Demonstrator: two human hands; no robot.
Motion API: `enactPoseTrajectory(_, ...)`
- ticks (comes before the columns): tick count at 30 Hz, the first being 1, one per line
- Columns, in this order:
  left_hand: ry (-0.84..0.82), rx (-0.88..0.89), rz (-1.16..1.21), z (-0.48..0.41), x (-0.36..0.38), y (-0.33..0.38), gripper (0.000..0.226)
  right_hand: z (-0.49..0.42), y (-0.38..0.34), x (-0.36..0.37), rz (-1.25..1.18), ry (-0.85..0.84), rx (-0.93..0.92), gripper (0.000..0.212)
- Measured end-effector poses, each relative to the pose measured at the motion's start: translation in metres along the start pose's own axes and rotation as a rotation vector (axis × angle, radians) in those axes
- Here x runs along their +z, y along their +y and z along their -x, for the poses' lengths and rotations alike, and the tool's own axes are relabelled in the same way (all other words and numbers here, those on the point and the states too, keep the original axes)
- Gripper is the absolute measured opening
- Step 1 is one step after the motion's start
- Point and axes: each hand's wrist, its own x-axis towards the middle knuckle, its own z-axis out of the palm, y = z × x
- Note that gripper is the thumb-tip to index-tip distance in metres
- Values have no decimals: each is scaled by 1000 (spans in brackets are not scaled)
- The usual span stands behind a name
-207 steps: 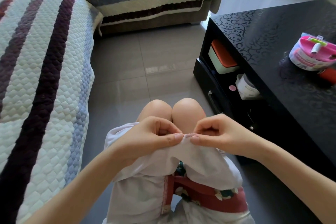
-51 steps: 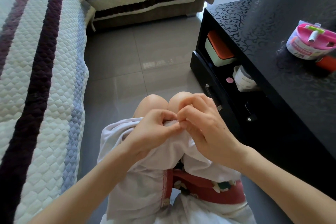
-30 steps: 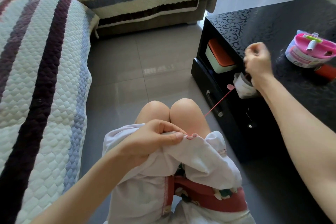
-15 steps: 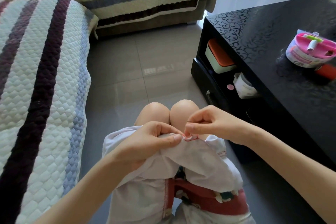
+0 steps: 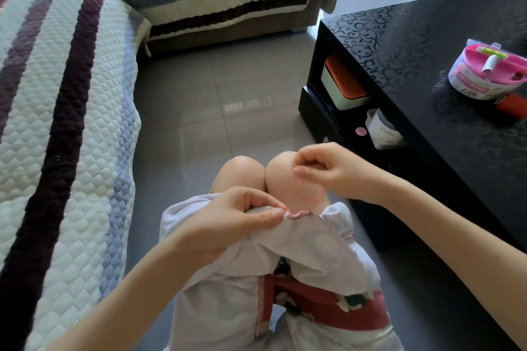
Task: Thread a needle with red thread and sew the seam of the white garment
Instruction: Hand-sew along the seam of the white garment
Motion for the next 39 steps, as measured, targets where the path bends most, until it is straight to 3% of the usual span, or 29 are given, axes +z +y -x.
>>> enactPoseTrajectory(3, -16, -3, 42, 1, 1, -2, 11, -16, 20, -6, 260, 257, 38, 11)
enactPoseTrajectory(6, -41, 4, 63, 4, 0, -4, 12, -22, 33, -8, 545, 450, 170, 12)
enactPoseTrajectory(10, -8, -4, 81, 5, -2, -6, 15, -23, 50, -3, 744, 548, 296, 19)
enactPoseTrajectory(13, -7, -1, 96, 4, -3, -5, 13, -17, 53, 1, 613, 524, 240, 16)
enactPoseTrajectory(15, -2, -3, 113, 4, -2, -6, 12, -6, 42, 4, 301, 451, 127, 13)
enactPoseTrajectory(18, 57, -5, 109, 4, -2, -6, 8, 18, 16, 14, -87, 122, 4, 15)
enactPoseTrajectory(21, 121, 0, 26, 6, -3, -5, 12, 34, 6, 25, -129, -39, 3, 24)
enactPoseTrajectory(26, 265, 13, -252, 7, 0, -12, 14, 49, 14, 24, -164, 32, 99, 19)
enactPoseTrajectory(29, 323, 18, -317, 3, 7, -17, 14, 52, 18, 33, 17, 123, 113, 17)
enactPoseTrajectory(31, 362, 24, -332, 0, 9, -19, 14, 55, 17, 40, 145, 204, 58, 6)
enactPoseTrajectory(39, 388, 26, -239, -5, 8, -21, 15, 64, 4, 60, 270, 387, -158, 24)
